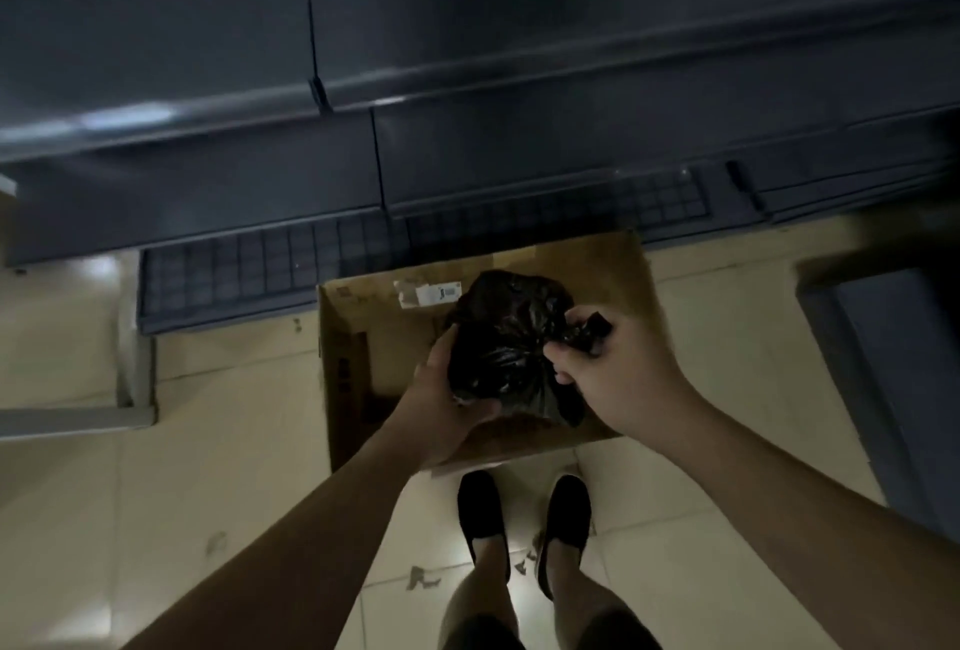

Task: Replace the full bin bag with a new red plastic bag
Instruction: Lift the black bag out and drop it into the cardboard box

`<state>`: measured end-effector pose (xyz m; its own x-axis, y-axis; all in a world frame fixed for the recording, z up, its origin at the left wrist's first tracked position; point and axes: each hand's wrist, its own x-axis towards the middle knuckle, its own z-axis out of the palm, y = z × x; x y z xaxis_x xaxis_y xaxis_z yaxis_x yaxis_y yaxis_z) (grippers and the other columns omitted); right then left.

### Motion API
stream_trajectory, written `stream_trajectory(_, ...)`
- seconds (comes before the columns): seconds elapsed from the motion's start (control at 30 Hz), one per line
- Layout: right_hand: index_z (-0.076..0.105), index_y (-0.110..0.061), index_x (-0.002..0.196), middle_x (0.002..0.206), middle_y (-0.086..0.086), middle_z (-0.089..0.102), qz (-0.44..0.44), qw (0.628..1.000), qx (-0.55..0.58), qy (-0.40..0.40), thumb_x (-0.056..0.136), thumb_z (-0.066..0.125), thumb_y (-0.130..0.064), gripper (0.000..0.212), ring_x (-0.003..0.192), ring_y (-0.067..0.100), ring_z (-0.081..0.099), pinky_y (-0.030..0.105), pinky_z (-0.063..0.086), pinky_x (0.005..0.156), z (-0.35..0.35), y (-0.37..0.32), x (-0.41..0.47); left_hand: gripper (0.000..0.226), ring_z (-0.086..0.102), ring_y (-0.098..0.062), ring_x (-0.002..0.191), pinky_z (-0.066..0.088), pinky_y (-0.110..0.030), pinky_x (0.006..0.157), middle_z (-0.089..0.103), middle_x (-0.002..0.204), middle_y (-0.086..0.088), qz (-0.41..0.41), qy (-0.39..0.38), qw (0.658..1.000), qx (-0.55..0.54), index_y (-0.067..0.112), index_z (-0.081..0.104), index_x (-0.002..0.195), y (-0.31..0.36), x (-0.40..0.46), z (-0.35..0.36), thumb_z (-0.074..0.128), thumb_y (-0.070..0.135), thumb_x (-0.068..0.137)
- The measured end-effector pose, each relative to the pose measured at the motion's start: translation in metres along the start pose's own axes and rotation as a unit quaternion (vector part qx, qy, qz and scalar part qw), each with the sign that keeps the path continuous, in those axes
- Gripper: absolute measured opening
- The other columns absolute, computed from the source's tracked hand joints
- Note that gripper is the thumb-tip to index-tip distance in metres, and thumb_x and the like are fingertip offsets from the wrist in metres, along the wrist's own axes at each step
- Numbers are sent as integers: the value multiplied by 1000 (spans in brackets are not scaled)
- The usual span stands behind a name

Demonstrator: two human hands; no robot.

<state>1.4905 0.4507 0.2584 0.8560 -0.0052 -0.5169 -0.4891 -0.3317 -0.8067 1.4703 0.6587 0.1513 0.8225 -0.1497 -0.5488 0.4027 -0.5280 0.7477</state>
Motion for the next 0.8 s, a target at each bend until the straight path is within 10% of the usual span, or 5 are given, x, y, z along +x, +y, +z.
stream_trajectory(0.33, 57, -41, 73, 90, 0, 71, 3, 992, -129, -11, 85, 73, -24, 27, 86, 14, 68, 33, 54, 79, 91, 185, 180, 101, 27, -24, 149, 36, -52, 115, 29, 161, -3, -61, -39, 997, 19, 45, 10, 154, -188, 176, 82, 76, 38, 77)
stream_trajectory(0.57, 71, -16, 99, 101, 6, 71, 53, 989, -136, -9, 86, 72, -22, 14, 97, 23, 67, 40, 54, 88, 127, 261, 247, 97, 26, -25, 150, 37, -53, 114, 27, 163, -4, -81, -41, 996, -5, 43, 10, 156, -266, 233, 121, 74, 33, 84)
stream_trajectory(0.8, 68, -24, 96, 81, -6, 71, 52, 992, -111, -15, 88, 69, -30, 10, 82, 11, 67, 20, 45, 61, 137, 284, 270, 93, 23, -24, 150, 35, -54, 115, 27, 163, -1, -72, -16, 997, -12, 47, 11, 155, -281, 252, 135, 73, 32, 87)
